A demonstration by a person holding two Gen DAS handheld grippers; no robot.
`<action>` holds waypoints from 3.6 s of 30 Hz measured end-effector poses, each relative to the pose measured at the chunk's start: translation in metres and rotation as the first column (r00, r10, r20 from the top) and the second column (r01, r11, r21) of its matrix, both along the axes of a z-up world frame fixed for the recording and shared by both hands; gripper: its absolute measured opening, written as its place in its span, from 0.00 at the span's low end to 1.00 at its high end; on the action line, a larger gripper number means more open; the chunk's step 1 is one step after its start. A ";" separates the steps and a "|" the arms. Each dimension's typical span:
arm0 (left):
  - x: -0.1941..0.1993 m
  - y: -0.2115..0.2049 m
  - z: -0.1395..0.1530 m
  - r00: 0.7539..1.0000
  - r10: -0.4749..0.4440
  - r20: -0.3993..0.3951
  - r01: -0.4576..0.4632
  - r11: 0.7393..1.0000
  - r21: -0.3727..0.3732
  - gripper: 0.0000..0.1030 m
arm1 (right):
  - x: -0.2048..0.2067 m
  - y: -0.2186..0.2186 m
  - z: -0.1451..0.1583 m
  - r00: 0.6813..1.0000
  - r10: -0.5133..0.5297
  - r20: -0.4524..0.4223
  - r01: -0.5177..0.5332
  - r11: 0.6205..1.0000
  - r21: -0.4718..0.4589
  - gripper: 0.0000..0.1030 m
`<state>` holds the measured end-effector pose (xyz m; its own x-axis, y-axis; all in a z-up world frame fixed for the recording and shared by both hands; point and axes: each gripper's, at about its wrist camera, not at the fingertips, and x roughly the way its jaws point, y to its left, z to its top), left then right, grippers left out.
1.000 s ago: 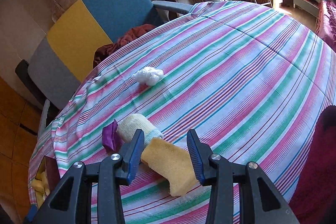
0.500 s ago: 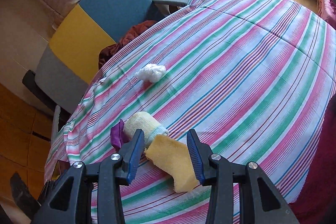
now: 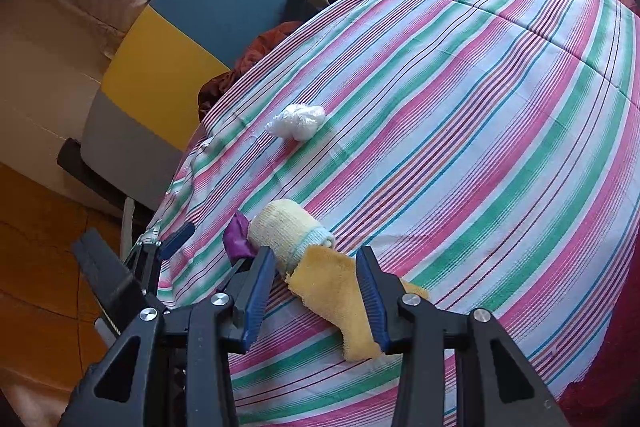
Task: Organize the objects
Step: 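Grasp the remaining purple snack packet with the left tool while the right tool returns to the table, then reach the right tool toward the white plastic bag on the table, then close the right tool on the white plastic bag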
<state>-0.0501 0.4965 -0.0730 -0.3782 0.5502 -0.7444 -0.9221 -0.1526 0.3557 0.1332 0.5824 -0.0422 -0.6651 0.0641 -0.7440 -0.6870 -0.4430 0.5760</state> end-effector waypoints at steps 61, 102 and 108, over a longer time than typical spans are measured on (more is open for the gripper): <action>0.043 -0.156 -0.020 0.794 0.328 0.513 -0.467 0.868 0.168 0.34 | -0.198 0.063 -0.023 0.850 0.222 0.478 -0.416 0.840 0.349 0.14; 0.044 -0.159 -0.018 0.795 0.328 0.511 -0.470 0.864 0.178 0.34 | -0.143 -0.019 0.038 0.880 0.391 0.271 -0.470 0.804 0.364 0.30; 0.041 -0.165 -0.018 0.780 0.344 0.523 -0.497 0.849 0.182 0.33 | -0.106 -0.079 0.024 0.830 0.503 0.243 -0.557 0.776 0.297 0.30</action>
<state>-0.0095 0.3317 -0.0906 -0.2841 0.6360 -0.7175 -0.7787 -0.5897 -0.2144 0.0273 0.5037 -0.0177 -0.5583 -0.0009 -0.8296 -0.3456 -0.9089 0.2335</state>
